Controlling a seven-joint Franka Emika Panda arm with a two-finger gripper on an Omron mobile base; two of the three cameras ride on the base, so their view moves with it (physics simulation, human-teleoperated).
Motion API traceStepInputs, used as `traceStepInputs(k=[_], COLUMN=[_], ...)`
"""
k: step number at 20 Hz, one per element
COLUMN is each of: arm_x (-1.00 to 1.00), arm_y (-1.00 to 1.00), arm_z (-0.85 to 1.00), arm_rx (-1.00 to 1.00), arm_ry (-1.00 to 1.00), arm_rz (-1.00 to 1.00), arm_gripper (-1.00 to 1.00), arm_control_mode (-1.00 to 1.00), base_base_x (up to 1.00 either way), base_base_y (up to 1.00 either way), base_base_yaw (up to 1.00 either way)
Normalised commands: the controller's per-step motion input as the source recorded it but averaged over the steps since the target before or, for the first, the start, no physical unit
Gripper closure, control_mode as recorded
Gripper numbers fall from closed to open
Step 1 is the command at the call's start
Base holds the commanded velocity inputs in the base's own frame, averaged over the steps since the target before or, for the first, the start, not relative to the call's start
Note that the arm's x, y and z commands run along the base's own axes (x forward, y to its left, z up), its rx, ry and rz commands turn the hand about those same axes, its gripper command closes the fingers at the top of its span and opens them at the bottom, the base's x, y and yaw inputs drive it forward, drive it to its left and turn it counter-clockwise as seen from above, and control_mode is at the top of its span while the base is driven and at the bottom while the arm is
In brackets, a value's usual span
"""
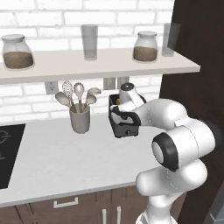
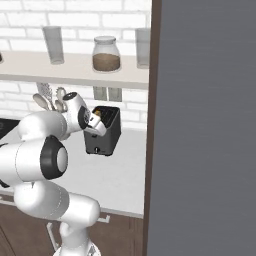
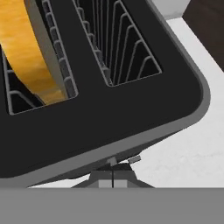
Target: Start the toaster. Once the lever pops up, take the bread to the plate on the dining counter.
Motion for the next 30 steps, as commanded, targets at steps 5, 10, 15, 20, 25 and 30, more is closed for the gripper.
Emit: traceStepInputs(k=[5, 10, 15, 20, 25, 30], arm_x=[-0.32, -0.27, -0.01, 0.0, -0.15, -0.14], arm_y=[-0.28, -0.29, -0.29, -0.21, -0.17, -0.19], arm_z=[-0.52, -0.48, -0.42, -0.68, -0.88, -0.85], arm_rx=[0.03, 0.02, 0.01, 0.0, 0.0, 0.0], arm_ry=[0.0, 0.0, 0.0, 0.0, 0.0, 0.0], arm_rz=[-0.03, 0.0, 0.0, 0.0, 0.0, 0.0], arm_gripper=[1.0, 1.0, 1.0, 1.0, 1.0, 1.0], arm_control_mode=[-1.0, -1.0, -1.0, -1.0, -1.0, -1.0], base_base_x=[0.0, 0.0, 0.0, 0.0, 0.0, 0.0], base_base_y=[0.0, 0.0, 0.0, 0.0, 0.0, 0.0], base_base_yaw=[0.0, 0.0, 0.0, 0.0, 0.0, 0.0])
